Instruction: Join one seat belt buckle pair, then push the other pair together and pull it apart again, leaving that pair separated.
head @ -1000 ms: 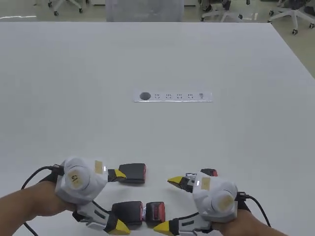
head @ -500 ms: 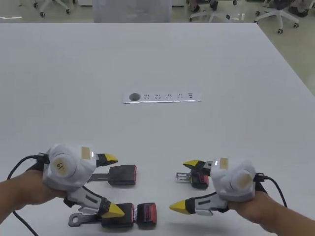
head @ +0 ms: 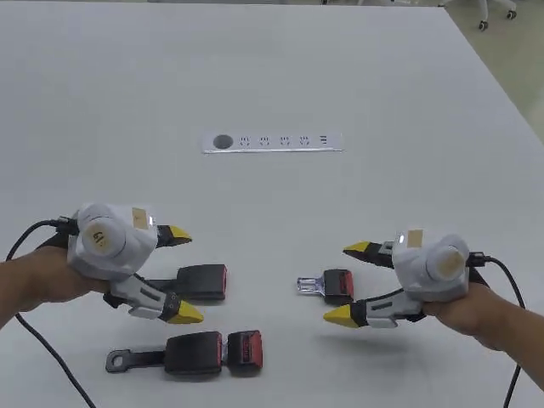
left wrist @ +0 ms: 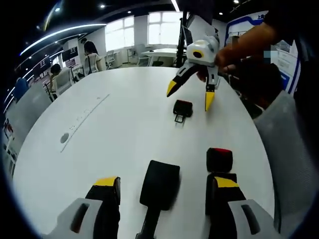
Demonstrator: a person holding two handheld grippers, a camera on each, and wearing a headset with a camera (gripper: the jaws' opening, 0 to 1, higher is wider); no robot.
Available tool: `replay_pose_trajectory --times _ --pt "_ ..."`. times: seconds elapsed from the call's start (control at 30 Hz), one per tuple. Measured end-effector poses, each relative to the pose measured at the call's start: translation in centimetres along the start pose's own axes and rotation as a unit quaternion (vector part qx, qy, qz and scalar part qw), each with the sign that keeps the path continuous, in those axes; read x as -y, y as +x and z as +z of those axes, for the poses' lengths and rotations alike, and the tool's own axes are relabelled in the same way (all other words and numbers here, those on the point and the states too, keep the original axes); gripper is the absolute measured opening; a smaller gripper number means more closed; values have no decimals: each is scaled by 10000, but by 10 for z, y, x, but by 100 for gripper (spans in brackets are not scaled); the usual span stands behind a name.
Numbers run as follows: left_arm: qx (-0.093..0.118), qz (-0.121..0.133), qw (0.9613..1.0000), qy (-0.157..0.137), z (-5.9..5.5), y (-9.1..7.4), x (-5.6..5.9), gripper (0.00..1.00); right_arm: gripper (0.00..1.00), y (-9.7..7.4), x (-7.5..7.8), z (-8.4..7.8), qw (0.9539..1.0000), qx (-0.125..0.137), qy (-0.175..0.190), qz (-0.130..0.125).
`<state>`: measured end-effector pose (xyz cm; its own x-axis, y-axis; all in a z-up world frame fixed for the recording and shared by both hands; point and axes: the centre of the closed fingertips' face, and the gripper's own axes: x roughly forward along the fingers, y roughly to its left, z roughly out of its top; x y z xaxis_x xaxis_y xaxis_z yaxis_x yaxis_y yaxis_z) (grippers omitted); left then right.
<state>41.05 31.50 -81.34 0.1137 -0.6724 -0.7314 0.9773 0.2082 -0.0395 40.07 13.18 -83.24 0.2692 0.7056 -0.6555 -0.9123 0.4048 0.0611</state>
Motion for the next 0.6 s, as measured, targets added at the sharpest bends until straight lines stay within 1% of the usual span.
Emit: replay_pose_trajectory --times 0.1,0.2,0.27,0.33,0.37,0.4,0.43,0.5,0.53,0.57,0.6 --pt "-50 -24 10000 -42 -4 4 -2 75 70 2 3 -7 9999 -87 -7 68" --pt "-99 -59 9999 -29 -9 9 -3 69 69 5 5 -12 9997 -187 -7 122" --pt "-134 -55 9999 19 -11 11 -5 68 66 6 4 -14 9995 -251 -41 206" --pt "-119 -92 9999 -52 -12 14 -6 67 62 7 3 -18 9991 -318 -60 288" --pt "-135 -103 9998 -69 -14 16 -7 66 61 8 4 -19 9989 -358 -79 299" --pt "-195 -122 9997 -47 -18 18 -6 65 60 8 5 -21 9988 -375 -92 307" --pt "-349 -168 9992 46 -24 19 -5 65 60 8 6 -22 9987 -389 -80 320" --pt "-287 -239 9993 64 -22 20 -2 62 58 8 4 -20 9986 -368 -110 361" --pt "-279 -265 9992 67 -22 21 -1 59 57 8 5 -21 9984 -400 -137 376" --pt "-287 -277 9992 89 -22 22 -1 58 56 8 5 -23 9981 -440 -155 397" --pt "-339 -295 9989 147 -24 23 -1 57 56 8 5 -25 9976 -496 -198 435"
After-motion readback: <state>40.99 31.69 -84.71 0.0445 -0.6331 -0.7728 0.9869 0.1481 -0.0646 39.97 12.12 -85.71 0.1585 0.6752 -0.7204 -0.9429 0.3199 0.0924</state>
